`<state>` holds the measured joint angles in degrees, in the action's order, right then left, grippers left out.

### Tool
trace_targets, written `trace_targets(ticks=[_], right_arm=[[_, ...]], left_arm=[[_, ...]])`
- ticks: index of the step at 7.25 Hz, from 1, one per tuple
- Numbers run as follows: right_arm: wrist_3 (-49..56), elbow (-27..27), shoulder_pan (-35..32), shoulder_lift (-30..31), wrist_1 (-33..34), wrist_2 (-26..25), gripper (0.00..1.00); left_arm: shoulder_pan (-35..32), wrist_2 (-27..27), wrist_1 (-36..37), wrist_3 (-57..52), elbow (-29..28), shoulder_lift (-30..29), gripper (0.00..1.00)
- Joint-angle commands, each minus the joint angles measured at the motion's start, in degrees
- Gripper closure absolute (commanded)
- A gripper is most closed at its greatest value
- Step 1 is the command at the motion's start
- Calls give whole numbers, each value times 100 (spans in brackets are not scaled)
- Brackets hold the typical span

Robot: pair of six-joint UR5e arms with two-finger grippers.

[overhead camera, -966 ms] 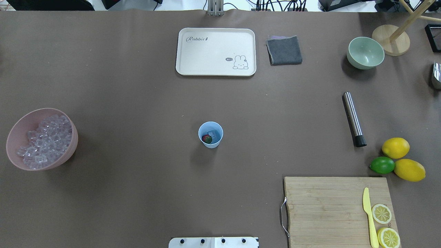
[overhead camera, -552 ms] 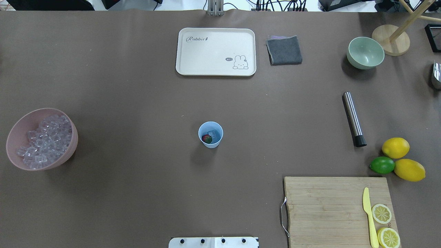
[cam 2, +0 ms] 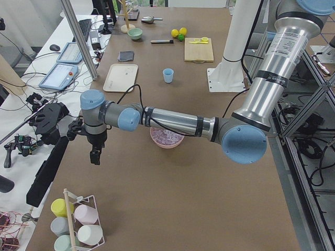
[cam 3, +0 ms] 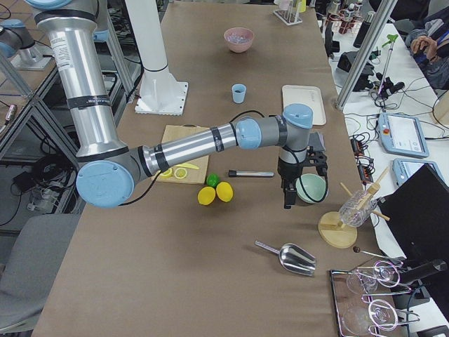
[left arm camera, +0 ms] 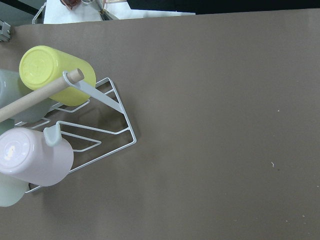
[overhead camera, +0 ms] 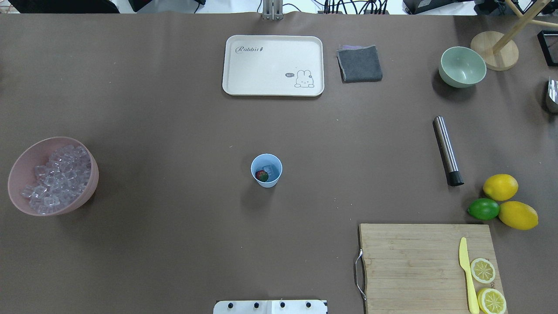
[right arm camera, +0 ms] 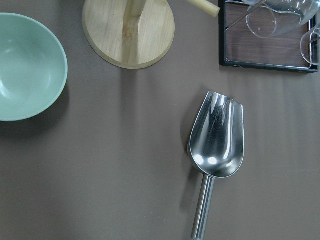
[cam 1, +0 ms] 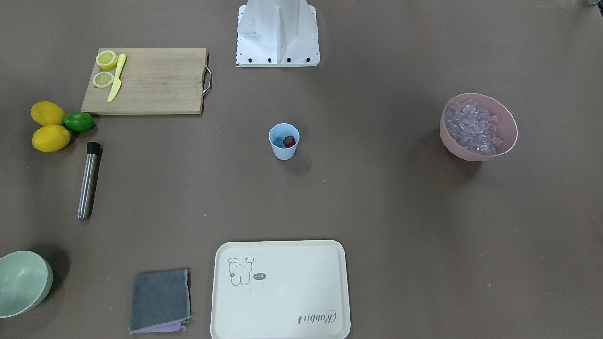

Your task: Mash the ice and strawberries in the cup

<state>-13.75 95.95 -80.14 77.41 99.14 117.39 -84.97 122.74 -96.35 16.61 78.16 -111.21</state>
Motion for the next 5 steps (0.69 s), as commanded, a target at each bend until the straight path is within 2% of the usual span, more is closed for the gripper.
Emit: trace_targets(ticks=[1,2,3,5], right_arm=[[-5,-259,7,-15,0,12,0],[4,-504,-1,-33,-122,21,0],[-5,-472,-36,-7,-341,12,0],[-49,-385,-45,29,-360,12,0]], left_arm=[[-55,22,63,18,207,-15,2],[-64,13,72,18,252,-15,2],[-64,-13,64,18,305,-15,2],[-55,-118,64,9,314,55,2]])
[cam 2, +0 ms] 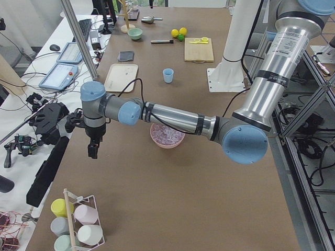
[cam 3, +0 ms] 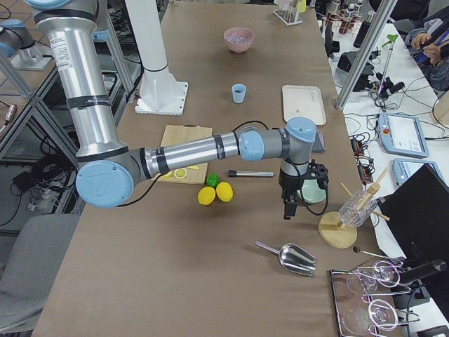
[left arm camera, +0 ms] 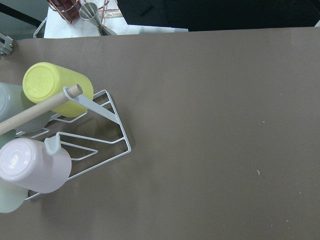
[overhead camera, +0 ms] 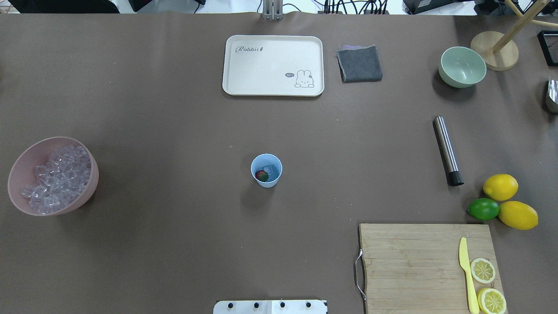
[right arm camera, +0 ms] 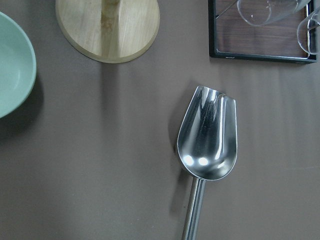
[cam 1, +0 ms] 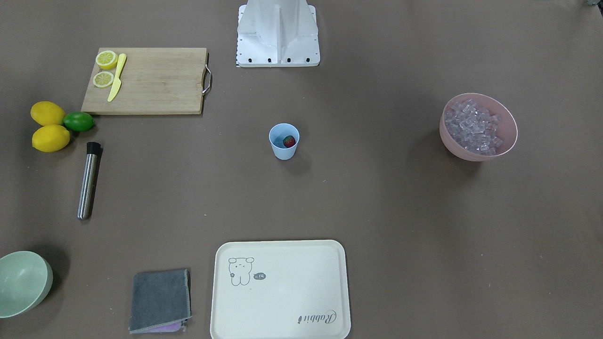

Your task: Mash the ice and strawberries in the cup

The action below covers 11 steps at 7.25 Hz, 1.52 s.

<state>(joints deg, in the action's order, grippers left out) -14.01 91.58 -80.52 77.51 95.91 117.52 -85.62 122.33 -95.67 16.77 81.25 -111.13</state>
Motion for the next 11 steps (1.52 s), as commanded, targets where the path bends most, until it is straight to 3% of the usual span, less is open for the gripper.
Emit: trace_targets(ticks=[1,4,11], right_arm=[[-32,61,-7,44,-37,8,0],[-758,560,-7,201,-37,17,0],[-770,896,-7,501,-46,43,0]], left_arm=[[27,-208,-48,-7,14,56,2],[54,-210,-66,-86,49,-14,2],[256,-227,-268,-113,-30,152,2]])
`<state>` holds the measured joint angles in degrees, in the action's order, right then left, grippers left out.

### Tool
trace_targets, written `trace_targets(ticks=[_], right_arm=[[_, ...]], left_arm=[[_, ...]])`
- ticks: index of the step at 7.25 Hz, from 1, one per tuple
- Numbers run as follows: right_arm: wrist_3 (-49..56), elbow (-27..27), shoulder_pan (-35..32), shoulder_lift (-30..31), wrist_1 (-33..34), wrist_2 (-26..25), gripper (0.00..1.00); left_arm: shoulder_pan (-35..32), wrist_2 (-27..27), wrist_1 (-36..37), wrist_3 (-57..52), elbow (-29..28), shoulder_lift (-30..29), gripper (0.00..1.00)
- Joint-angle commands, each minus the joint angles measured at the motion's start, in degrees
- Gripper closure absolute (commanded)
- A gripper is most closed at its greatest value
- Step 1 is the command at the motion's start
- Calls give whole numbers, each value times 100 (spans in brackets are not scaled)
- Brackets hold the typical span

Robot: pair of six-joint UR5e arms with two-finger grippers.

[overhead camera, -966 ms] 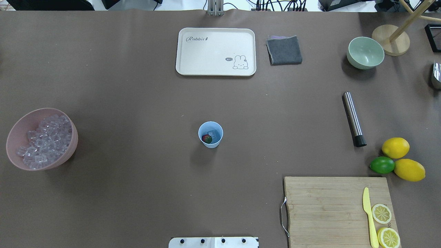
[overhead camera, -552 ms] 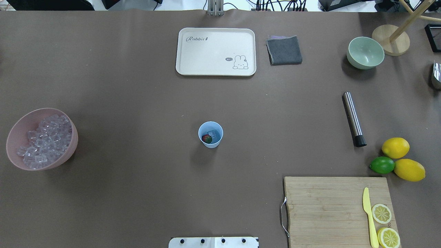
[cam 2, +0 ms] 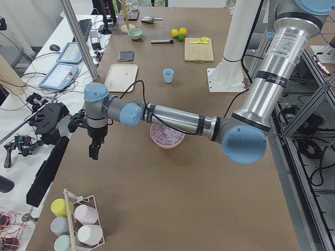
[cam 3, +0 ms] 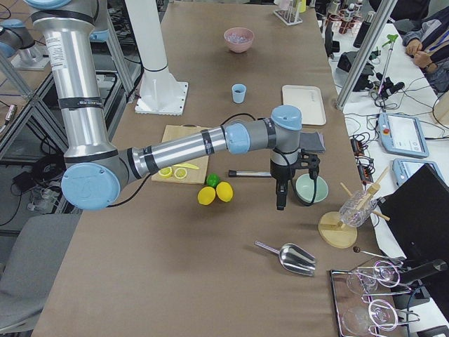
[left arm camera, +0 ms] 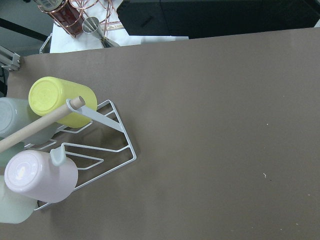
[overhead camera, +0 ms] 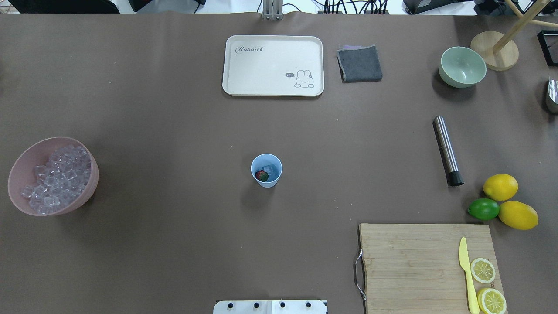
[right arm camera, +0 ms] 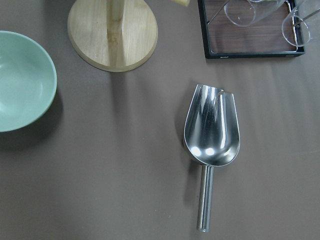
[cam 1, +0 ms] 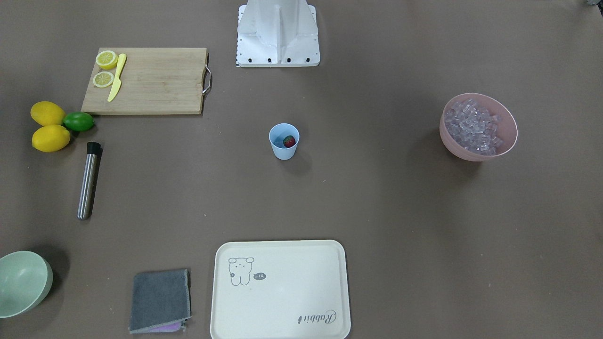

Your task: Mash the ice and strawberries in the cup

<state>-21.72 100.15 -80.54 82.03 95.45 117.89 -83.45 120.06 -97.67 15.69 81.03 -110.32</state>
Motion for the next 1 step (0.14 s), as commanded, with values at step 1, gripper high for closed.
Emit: trace_targets(ticks=[1], right_arm=[[1,57,3,85,0,-12,0]], left_arm=[[39,0,-50,4,44,72,2]])
